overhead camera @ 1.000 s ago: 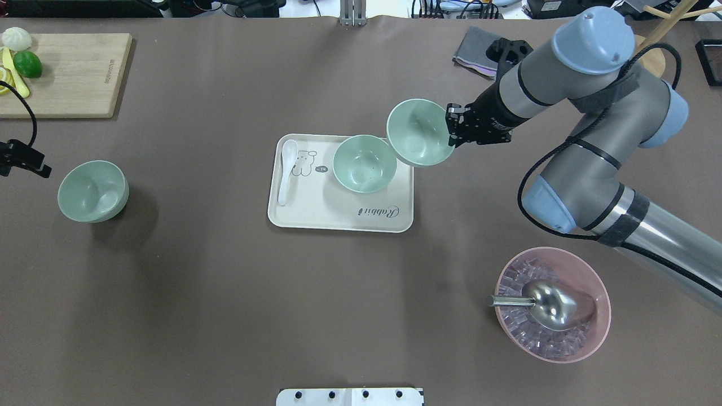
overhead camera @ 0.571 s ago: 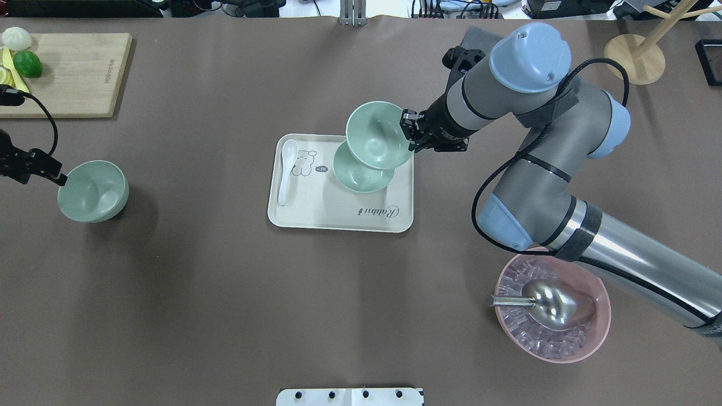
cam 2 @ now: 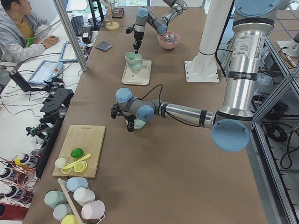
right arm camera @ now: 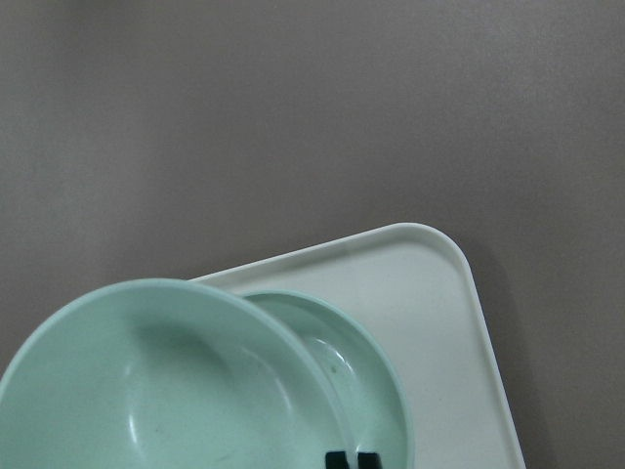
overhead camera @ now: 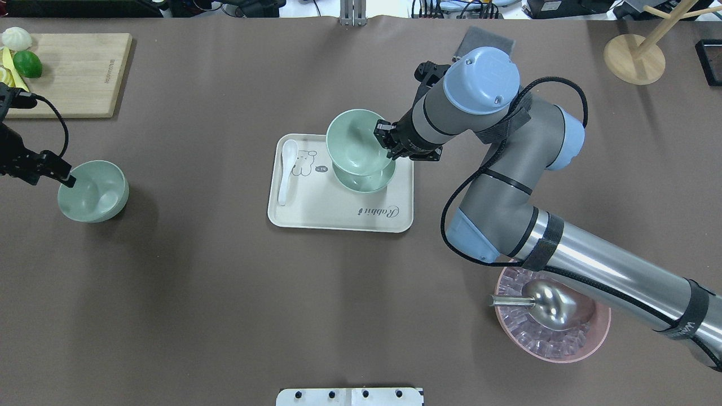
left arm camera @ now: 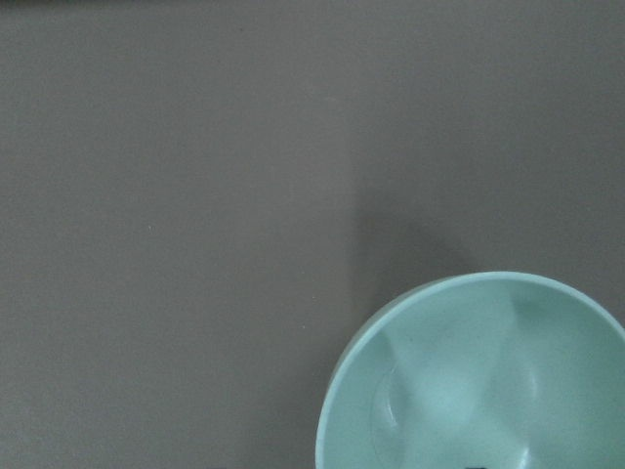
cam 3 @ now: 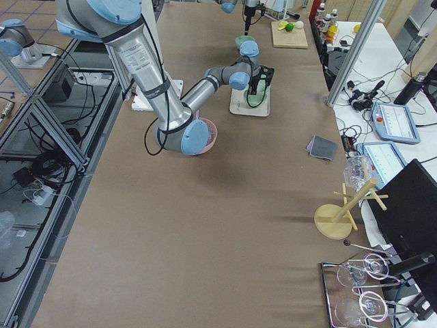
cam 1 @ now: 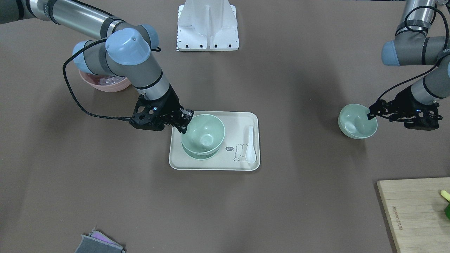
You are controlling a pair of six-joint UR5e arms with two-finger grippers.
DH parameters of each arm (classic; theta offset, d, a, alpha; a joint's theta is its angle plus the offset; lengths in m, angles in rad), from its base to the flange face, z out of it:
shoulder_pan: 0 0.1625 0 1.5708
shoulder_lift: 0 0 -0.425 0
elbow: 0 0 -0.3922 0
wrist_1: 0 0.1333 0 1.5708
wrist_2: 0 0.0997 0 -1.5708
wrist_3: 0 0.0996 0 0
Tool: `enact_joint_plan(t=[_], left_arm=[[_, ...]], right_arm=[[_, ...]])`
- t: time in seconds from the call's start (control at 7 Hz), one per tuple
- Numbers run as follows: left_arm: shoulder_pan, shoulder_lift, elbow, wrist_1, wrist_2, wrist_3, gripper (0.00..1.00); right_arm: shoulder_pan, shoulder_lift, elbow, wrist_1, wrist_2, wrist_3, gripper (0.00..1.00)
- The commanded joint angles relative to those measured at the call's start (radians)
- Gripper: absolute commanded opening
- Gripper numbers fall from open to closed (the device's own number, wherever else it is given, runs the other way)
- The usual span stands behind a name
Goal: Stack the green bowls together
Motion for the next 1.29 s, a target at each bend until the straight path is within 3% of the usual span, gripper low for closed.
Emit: enact_joint_plan(t=[0.0,0.14,0.29,0.43,0.57,0.71,1.0,1.14], left_arm=[[0.0,-0.009,0.001,-0.001,0.0,-0.021,0.85],[0.0,-0.009,0.002,-0.001,0.0,-0.023,0.85],[0.0,-0.009,0.001,-0.001,0.0,-0.025,0.85],[0.0,-0.007,0.001,-0.001,0.0,-0.023,0.85],[0.0,-0.009,-0.001,-0.001,0.0,-0.023,0.85],[0.0,-0.009,-0.001,-0.001,0.0,-0.026,0.85],[0.01,-0.007,0.008,-0.001,0.0,-0.046,0.71],[0.022,-0.006,0.013,-0.001,0.0,-0.049,0.67]], right_arm=[[-0.009,-0.004,-0.008,0.001,-0.003,-0.004,0.0],[-0.023,-0.004,-0.012,0.004,-0.004,-0.007,0.11],[-0.023,-0.003,-0.012,0.004,-0.004,0.0,0.54],[-0.019,0.0,-0.009,0.007,-0.004,0.003,0.91],[0.018,0.002,-0.008,-0.001,0.006,0.002,1.0],[0.029,-0.001,-0.005,-0.002,0.008,-0.003,1.0],[0.15,-0.042,0.047,-0.01,0.182,-0.014,1.0],[0.187,-0.091,0.085,-0.01,0.207,-0.052,1.0]])
